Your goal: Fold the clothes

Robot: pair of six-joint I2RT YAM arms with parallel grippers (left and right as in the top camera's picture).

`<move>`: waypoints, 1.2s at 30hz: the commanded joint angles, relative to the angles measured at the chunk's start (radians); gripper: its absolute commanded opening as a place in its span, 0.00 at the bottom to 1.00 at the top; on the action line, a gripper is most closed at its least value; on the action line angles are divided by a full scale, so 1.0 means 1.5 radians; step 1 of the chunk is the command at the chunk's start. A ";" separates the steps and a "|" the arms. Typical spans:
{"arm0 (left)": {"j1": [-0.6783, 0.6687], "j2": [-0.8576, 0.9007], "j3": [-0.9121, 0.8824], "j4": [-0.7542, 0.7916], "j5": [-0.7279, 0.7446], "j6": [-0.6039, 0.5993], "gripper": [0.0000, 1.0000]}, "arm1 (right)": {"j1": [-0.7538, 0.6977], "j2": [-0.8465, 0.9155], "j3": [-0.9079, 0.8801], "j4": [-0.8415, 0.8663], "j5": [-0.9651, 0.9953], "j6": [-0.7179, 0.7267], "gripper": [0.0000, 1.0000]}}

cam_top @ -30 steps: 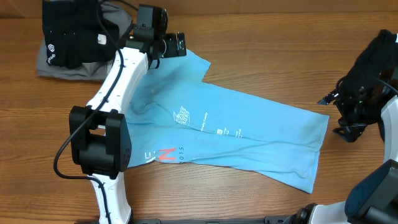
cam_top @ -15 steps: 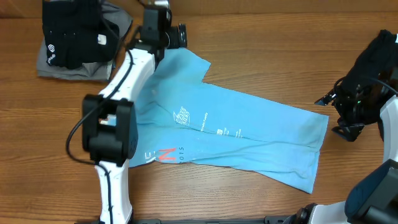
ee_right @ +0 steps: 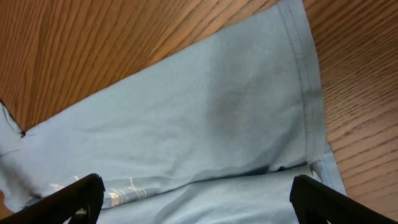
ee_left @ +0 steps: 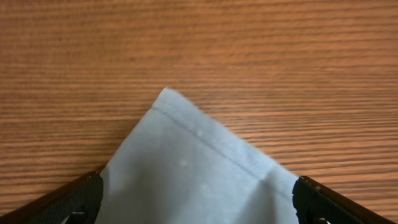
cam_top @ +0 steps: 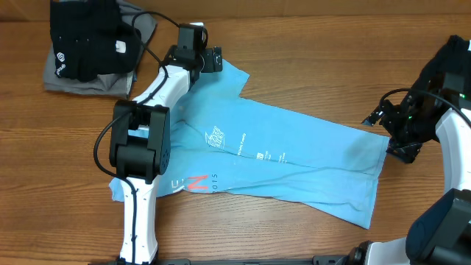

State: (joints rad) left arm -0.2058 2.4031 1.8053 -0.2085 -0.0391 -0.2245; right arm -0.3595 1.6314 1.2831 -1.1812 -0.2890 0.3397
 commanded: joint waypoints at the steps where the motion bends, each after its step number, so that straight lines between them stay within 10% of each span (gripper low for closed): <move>1: 0.013 0.026 0.008 0.002 -0.013 0.018 1.00 | 0.005 -0.011 0.008 0.001 0.019 -0.005 1.00; 11: 0.022 0.042 0.008 -0.015 -0.016 0.018 0.95 | 0.005 -0.011 0.008 0.001 0.052 -0.001 1.00; 22: 0.022 0.051 0.008 -0.020 -0.016 0.018 0.24 | 0.005 -0.011 0.008 0.007 0.058 0.001 1.00; 26: 0.022 0.051 0.008 -0.020 -0.015 0.027 0.31 | 0.005 -0.010 0.008 0.007 0.058 0.001 1.00; 28: 0.021 0.051 0.008 -0.022 -0.015 0.045 0.75 | 0.005 -0.010 0.008 0.007 0.058 0.001 1.00; 36: 0.019 0.051 0.008 -0.058 -0.022 0.165 0.79 | 0.005 -0.009 0.008 0.013 0.058 0.001 1.00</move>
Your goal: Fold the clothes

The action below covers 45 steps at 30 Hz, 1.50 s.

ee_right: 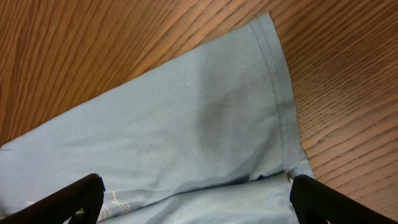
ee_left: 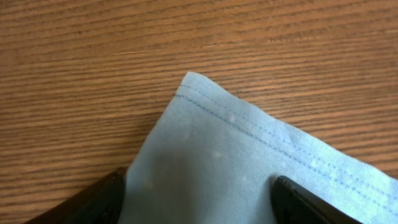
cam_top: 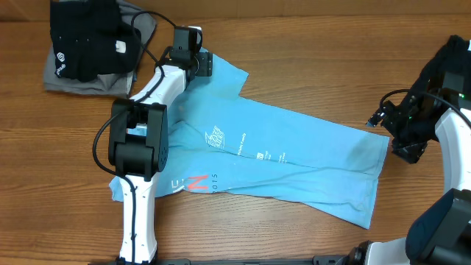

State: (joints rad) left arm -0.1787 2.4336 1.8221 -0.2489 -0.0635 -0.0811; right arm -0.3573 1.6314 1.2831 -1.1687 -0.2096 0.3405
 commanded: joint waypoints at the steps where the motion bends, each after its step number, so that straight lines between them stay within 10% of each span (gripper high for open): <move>1: 0.001 0.031 -0.004 -0.037 -0.011 0.077 0.78 | 0.003 -0.009 0.008 0.006 0.005 0.000 1.00; 7: -0.009 0.031 -0.004 -0.053 -0.065 0.115 0.69 | 0.003 -0.009 0.008 0.008 0.005 0.003 1.00; 18: -0.011 0.031 -0.004 -0.053 -0.064 0.112 0.13 | 0.003 -0.008 0.008 0.013 0.005 0.002 1.00; 23: -0.011 0.031 -0.004 -0.055 -0.062 0.084 0.44 | 0.003 -0.008 0.008 0.013 0.005 0.002 1.00; 25: -0.011 0.031 -0.004 -0.055 -0.062 0.084 0.79 | 0.003 -0.008 0.008 0.013 0.005 0.002 1.00; 28: -0.011 0.031 -0.004 -0.055 -0.062 0.084 0.86 | 0.003 -0.008 0.008 0.013 0.005 0.002 1.00; 45: 0.000 0.031 -0.004 -0.077 -0.009 -0.009 0.62 | 0.003 -0.008 -0.010 0.021 0.005 0.002 1.00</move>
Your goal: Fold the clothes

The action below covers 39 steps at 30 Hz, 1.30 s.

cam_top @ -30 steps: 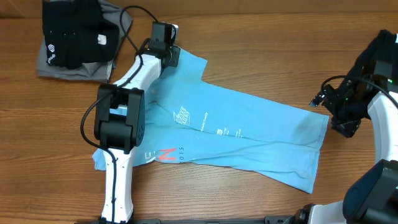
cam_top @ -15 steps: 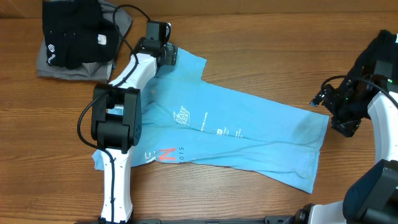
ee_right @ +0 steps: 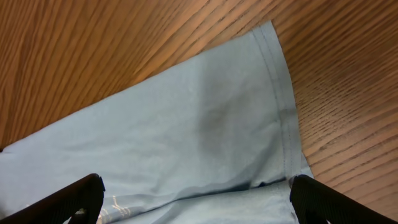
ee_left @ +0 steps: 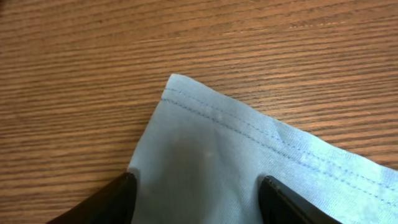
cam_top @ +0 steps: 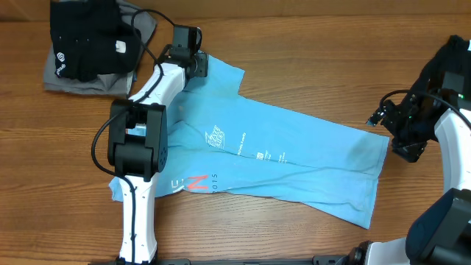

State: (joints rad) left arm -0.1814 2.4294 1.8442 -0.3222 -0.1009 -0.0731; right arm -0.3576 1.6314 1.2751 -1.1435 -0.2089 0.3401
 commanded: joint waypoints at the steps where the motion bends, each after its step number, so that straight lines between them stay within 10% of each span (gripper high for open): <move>1: 0.003 0.034 -0.018 -0.030 0.017 -0.014 0.58 | 0.003 -0.008 -0.004 0.004 0.005 0.002 1.00; 14: 0.004 0.035 -0.020 -0.046 0.017 -0.014 0.30 | 0.003 -0.008 -0.004 0.003 0.005 0.002 1.00; 17: 0.004 0.035 -0.020 -0.045 0.016 -0.014 0.61 | 0.003 -0.008 -0.004 0.003 0.005 0.002 1.00; 21: 0.004 0.035 -0.020 -0.045 0.016 -0.014 0.06 | 0.003 -0.008 -0.004 0.004 0.005 0.002 1.00; 39: 0.004 0.035 -0.020 -0.044 0.016 -0.022 0.04 | 0.003 0.024 -0.004 0.061 0.105 0.040 1.00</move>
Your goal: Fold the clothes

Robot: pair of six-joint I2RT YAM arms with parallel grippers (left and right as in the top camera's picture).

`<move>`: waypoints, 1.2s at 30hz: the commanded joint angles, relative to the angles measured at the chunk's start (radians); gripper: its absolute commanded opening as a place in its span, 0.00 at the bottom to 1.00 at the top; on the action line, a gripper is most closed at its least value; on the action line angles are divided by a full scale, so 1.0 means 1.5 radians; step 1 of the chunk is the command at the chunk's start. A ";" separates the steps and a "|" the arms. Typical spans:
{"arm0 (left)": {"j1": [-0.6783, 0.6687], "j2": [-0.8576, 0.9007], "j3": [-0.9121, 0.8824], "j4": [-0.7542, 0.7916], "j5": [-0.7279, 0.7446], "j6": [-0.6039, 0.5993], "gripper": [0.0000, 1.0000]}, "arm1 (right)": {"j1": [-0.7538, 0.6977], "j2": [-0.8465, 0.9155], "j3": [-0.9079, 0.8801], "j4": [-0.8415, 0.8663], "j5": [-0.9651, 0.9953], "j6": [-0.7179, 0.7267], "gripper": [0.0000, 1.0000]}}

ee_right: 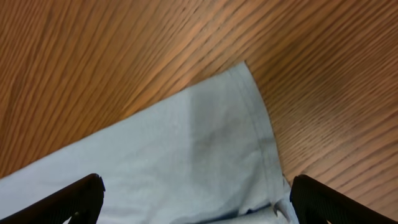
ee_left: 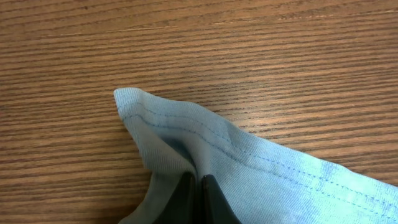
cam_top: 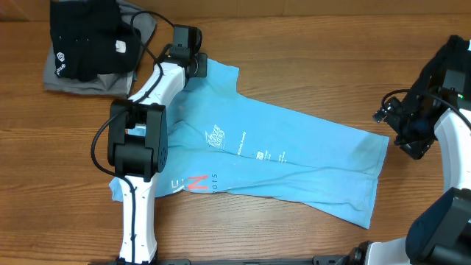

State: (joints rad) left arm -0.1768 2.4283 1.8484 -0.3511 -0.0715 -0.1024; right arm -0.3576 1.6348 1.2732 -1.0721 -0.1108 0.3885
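Note:
A light blue T-shirt [cam_top: 272,158] with small print and a red letter lies spread across the wooden table. My left gripper [ee_left: 198,182] is shut on the hem of its far sleeve [ee_left: 186,130], and the cloth bunches up just ahead of the fingers. In the overhead view the left gripper [cam_top: 197,66] sits at that sleeve's far edge. My right gripper [ee_right: 196,193] stands wide open over the shirt's right bottom corner [ee_right: 236,118], its fingertips apart at the frame's lower corners. From above the right gripper [cam_top: 401,132] hovers just off the shirt's right edge.
A stack of folded clothes, black on grey [cam_top: 92,44], sits at the table's far left corner. The left arm's base [cam_top: 136,221] stands on the shirt's near left part. Bare wood [cam_top: 309,66] lies beyond the shirt.
My left gripper has shut on the sleeve hem, which now puckers into a ridge; it was open around the flat corner. The right gripper sits farther back from the shirt's corner, still open.
At first both grippers stood open, the left over the sleeve corner and the right over the shirt's right corner. The left fingers then stood closer together around the sleeve hem at each moment. Now the left is shut on it, while the right stays open.

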 commanded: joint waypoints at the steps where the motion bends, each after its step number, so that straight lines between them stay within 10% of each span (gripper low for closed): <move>1: 0.001 0.036 -0.023 -0.025 -0.004 -0.002 0.04 | 0.003 0.032 -0.003 0.020 0.048 0.008 1.00; 12: 0.001 0.036 -0.023 -0.025 -0.004 -0.002 0.04 | 0.003 0.140 -0.003 0.084 0.052 0.008 0.99; 19: 0.001 0.036 -0.023 -0.024 -0.004 -0.002 0.04 | 0.003 0.143 -0.003 0.104 0.061 0.007 0.81; 36: 0.001 0.036 -0.023 -0.022 -0.004 -0.022 0.04 | 0.003 0.152 -0.003 0.123 0.086 0.005 0.86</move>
State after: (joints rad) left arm -0.1768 2.4283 1.8484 -0.3508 -0.0715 -0.1246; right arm -0.3573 1.8565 1.2678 -0.8909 -0.0177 0.3950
